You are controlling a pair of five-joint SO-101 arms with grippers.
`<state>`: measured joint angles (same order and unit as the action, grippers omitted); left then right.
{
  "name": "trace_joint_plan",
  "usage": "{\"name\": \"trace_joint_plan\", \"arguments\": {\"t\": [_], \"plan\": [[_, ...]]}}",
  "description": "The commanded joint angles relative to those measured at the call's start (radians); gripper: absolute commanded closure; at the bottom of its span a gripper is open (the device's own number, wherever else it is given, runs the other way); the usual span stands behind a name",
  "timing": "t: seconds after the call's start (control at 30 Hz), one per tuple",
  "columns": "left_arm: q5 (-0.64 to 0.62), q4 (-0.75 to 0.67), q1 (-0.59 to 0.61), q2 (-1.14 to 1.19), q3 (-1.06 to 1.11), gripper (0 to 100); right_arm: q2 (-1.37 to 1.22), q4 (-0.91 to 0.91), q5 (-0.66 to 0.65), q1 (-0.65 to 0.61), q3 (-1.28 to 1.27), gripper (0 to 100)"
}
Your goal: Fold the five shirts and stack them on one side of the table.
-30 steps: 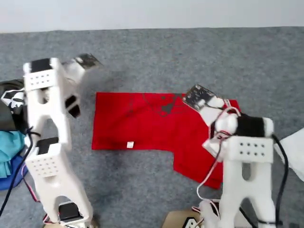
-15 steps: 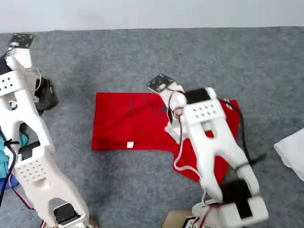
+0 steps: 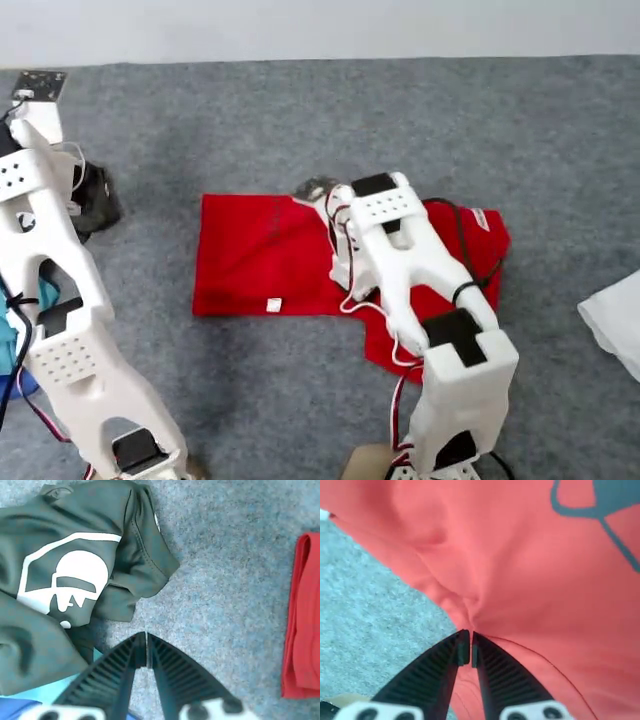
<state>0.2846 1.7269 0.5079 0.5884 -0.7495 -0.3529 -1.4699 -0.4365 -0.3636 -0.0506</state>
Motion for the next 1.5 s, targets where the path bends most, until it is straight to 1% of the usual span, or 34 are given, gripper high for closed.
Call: {"name": "trace_joint_plan", "arguments": {"t": [0.0,0.2,0.3,0.4,0.47,0.53,0.63,0.73,0.83,0.93,1.0,1.3,1.47], "plan": [[-0.008,0.025,0.006,-0.058,-0.031,100,-0.004,-0.019,0.006,-0.005,0.051,98.8],[-0.006,0.015,0.006,-0.057,-0.031,100,-0.002,-0.140,0.005,-0.005,0.061,98.8],[-0.006,0.009,0.014,-0.061,-0.039,100,0.048,-0.173,0.006,-0.018,0.129,98.8],[-0.008,-0.014,0.035,-0.068,-0.041,100,0.093,-0.174,0.011,-0.059,0.227,98.8],[-0.015,-0.034,0.060,-0.068,-0.041,100,0.096,-0.165,0.011,-0.108,0.281,98.8],[-0.055,-0.048,0.089,-0.066,-0.041,100,0.096,-0.150,0.012,-0.176,0.308,98.8],[-0.107,-0.060,0.127,-0.060,-0.041,100,0.096,-0.093,0.006,-0.289,0.315,98.8],[-0.120,-0.060,0.153,-0.060,-0.038,100,0.087,-0.025,0.006,-0.381,0.313,98.4],[-0.120,-0.060,0.176,-0.058,-0.033,100,0.036,0.035,0.006,-0.426,0.325,95.7],[-0.120,-0.060,0.193,-0.058,-0.033,100,-0.038,0.064,0.012,-0.440,0.381,85.8],[-0.120,-0.060,0.203,-0.058,-0.033,100,-0.091,0.056,0.012,-0.453,0.446,82.5],[-0.120,-0.060,0.209,-0.057,-0.031,100,-0.320,0.044,0.012,-0.553,0.712,84.0],[-0.120,-0.060,0.209,-0.057,-0.031,100,-0.424,0.044,0.012,-0.558,0.793,84.2]]}}
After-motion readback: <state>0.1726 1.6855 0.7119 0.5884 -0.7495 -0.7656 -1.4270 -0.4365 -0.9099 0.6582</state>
